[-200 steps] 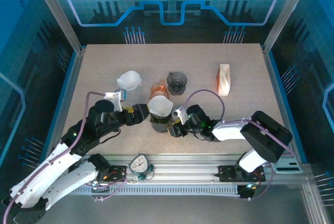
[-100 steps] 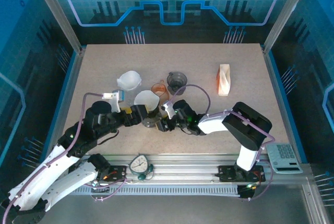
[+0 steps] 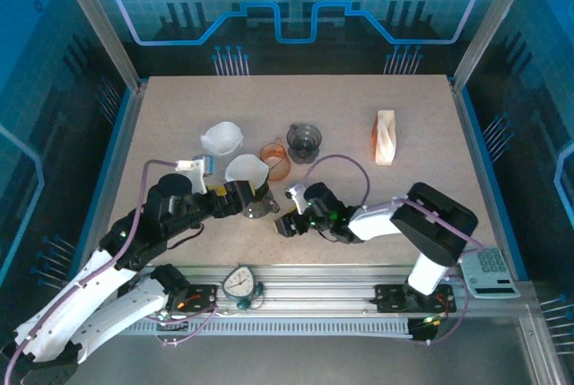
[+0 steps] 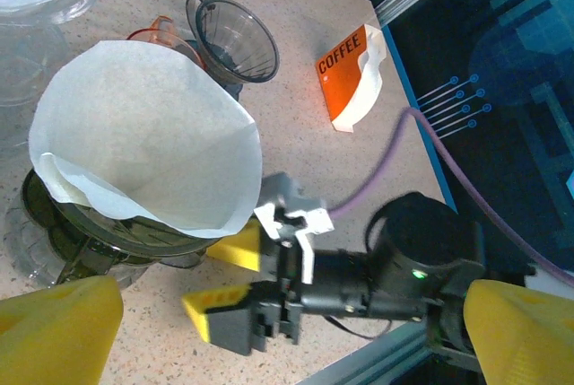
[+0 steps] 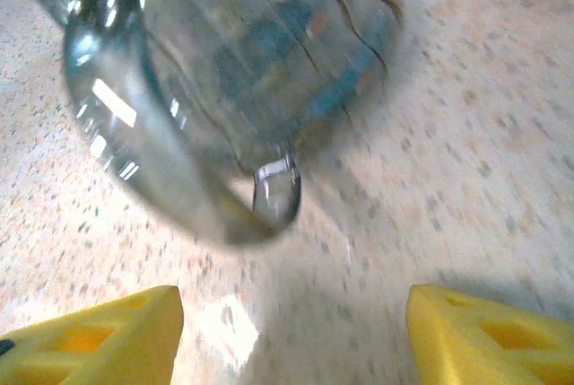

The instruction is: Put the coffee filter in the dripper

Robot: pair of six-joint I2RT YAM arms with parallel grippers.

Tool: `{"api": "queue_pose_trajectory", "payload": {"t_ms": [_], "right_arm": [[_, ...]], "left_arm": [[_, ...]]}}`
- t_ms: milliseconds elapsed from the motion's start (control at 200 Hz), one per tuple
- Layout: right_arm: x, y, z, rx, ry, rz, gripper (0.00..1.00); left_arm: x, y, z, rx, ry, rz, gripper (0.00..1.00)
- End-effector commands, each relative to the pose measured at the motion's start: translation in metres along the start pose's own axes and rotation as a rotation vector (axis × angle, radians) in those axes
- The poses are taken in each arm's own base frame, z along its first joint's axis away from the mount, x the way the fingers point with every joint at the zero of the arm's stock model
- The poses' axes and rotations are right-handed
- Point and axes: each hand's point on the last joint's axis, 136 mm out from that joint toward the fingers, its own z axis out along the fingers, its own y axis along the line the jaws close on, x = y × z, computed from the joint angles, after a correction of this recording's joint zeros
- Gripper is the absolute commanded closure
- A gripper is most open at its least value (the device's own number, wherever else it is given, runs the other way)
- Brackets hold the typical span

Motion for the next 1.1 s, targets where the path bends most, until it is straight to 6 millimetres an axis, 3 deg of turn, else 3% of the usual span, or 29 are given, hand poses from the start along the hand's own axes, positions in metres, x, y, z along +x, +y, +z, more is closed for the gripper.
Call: {"api": "queue_pose_trajectory", "payload": {"t_ms": [0,95,185,360,530,715,1096], "right_arm": [[-0.017,0.002,-0.026,0.028,-0.108,0.024,0.31],[-0.027,-0.004,-0.049,0.088,-0.133,0.068,0.3],[-0.054,-0.008,-0.071,0.174,-0.182,0.092,0.29],[-0.093,-0.043,-0.093,0.446,-0.158,0.259,0.29],[-0.126,-0.057,-0.069,0.503,-0.131,0.387,0.29],[-0.149,-0.074,-0.045,0.492,-0.169,0.53,0.31],[-0.152,-0.098,-0.001,0.458,-0.13,0.649,0.34]], "left_arm": [[-0.012,-0.007,-0.008,0.022,-0.051,0.025,0.01],[-0.01,-0.007,-0.006,0.032,-0.05,0.034,0.01],[-0.009,-0.004,-0.004,0.026,-0.051,0.039,0.01],[-0.009,0.002,-0.005,-0.002,-0.059,0.052,0.01],[-0.008,0.004,-0.008,-0.006,-0.063,0.058,0.01],[-0.007,0.008,-0.013,-0.01,-0.075,0.068,0.01],[-0.005,0.01,-0.017,0.004,-0.094,0.084,0.01]]}}
